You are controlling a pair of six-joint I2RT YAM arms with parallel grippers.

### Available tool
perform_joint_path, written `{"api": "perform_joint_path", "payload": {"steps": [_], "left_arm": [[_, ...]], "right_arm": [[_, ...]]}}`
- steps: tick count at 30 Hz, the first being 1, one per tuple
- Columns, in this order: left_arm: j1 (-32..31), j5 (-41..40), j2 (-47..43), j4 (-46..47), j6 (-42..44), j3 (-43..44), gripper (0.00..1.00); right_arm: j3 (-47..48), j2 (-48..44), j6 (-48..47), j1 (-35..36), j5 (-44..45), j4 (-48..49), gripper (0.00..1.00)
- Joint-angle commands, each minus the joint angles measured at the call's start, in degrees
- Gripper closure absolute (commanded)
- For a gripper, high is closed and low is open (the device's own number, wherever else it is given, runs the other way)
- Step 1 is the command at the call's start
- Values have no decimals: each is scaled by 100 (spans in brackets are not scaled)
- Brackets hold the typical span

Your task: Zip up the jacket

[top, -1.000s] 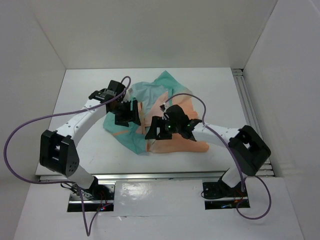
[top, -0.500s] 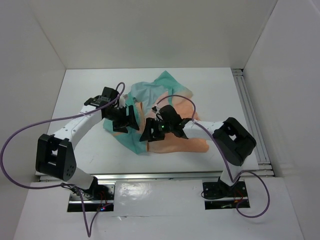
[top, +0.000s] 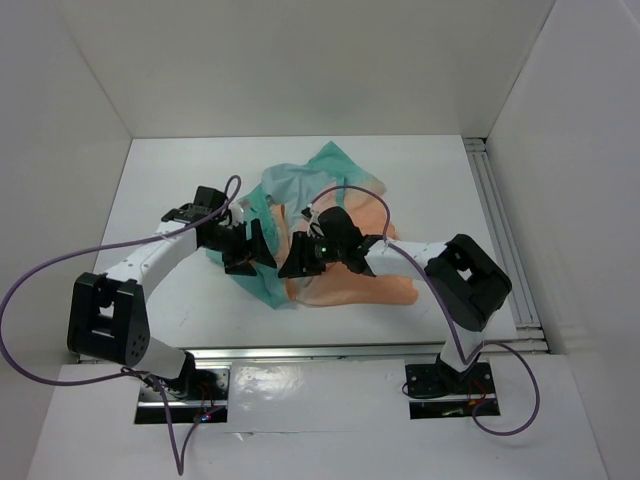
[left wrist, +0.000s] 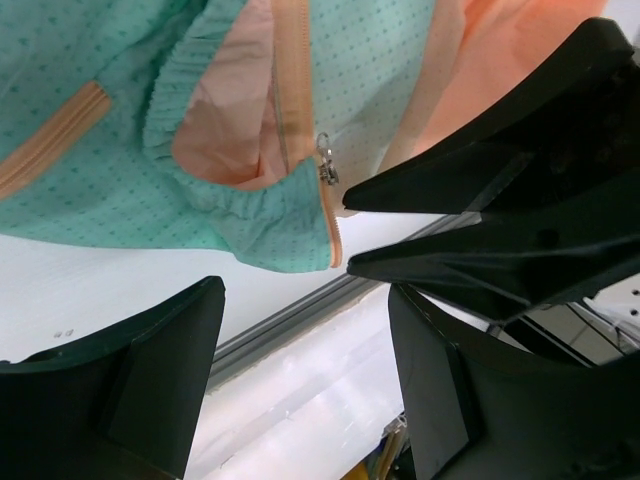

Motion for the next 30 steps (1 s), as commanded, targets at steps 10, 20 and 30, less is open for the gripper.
{"api": "perform_joint_path", "payload": {"steps": [10,20,30], "left_arm": [[261,517,-218,578,-142,-500,21],[-274,-60,71,764,-511,-386,19],[-811,-1741,467,175,-1021,229,20]], "right_arm": [[24,-228,356,42,325,433,54],[-292,-791,490,-81,765,100,47],[-837,-2284,181,-625,1450,-1217,45]]}}
